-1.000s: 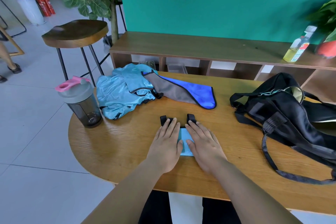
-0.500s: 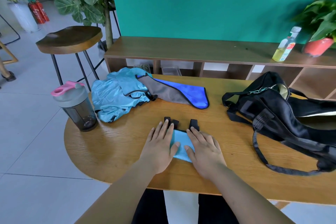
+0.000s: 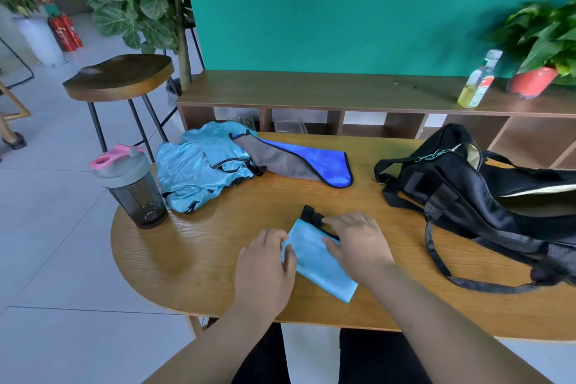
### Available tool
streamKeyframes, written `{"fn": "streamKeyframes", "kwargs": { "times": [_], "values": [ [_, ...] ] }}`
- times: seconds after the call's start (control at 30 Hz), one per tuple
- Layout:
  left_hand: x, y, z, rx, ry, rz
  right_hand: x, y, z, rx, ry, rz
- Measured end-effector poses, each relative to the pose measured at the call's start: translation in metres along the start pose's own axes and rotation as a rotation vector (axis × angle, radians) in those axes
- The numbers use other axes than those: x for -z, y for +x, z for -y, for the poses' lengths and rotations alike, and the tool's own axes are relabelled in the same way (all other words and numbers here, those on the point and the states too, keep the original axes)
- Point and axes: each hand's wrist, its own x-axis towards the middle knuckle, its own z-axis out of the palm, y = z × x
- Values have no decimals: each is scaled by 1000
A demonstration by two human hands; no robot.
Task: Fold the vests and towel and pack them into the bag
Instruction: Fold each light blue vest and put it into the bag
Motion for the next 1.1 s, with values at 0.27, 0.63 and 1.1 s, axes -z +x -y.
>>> {"fn": "streamKeyframes", "kwargs": {
  "times": [0.27,0.63,1.1],
  "values": [
    [5,4,-1,373,-87,333,8,16,-7,-106,96,285],
    [-9,48,-30,675,-373,460,10,-12,-18,-477,455,353],
    [-16,26,-64,474,-634,370,9,-52,-22,-585,850,223]
  ]
}}
